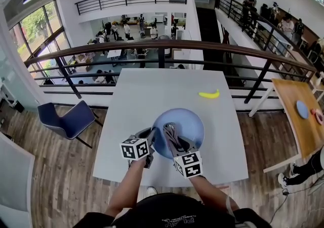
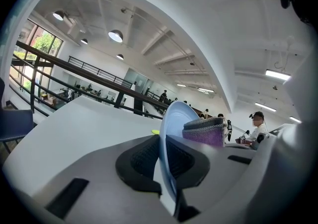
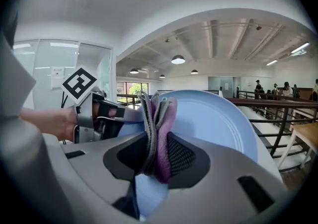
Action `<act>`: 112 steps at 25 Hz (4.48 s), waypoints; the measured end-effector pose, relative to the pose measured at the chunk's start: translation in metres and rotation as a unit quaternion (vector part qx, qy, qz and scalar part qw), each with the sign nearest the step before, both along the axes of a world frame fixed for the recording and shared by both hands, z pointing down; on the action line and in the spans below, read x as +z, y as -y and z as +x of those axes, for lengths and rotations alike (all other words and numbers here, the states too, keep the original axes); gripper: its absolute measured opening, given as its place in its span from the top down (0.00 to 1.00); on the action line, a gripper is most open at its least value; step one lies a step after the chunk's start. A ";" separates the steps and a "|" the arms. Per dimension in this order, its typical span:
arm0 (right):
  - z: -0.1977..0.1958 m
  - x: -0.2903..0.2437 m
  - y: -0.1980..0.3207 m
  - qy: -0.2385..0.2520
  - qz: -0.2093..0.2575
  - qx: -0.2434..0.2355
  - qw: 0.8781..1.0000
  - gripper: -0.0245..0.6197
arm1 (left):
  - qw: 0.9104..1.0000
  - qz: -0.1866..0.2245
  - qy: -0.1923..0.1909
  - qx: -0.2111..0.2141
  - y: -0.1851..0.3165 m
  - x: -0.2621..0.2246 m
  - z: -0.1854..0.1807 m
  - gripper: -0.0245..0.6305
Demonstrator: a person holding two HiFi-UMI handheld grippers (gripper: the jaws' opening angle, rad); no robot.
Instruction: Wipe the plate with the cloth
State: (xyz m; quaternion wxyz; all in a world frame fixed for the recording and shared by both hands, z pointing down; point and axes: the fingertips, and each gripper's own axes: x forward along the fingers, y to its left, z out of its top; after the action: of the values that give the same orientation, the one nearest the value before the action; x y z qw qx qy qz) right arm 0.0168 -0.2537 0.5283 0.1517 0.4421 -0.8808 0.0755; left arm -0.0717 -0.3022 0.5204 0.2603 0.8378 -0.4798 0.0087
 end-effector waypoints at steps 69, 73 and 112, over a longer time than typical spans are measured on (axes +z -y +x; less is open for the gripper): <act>0.081 -0.007 0.020 -0.041 0.012 0.074 0.996 0.78 | 0.998 -0.007 -0.043 -0.034 -0.017 0.000 -0.023 0.91; 0.076 -0.004 0.016 -0.036 0.013 0.067 0.997 0.78 | 0.998 -0.023 -0.055 -0.035 -0.016 0.012 -0.024 0.92; 0.083 0.141 -0.004 -0.076 -0.122 0.071 0.987 0.78 | 0.976 -0.215 -0.018 -0.031 -0.041 0.218 -0.012 0.92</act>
State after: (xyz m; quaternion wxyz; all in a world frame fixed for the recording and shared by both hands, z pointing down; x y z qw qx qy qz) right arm 0.0997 -0.2496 0.6692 0.2648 0.4866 -0.8172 0.1592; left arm -0.0839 -0.2611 0.7387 0.4433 0.7472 -0.4873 0.0882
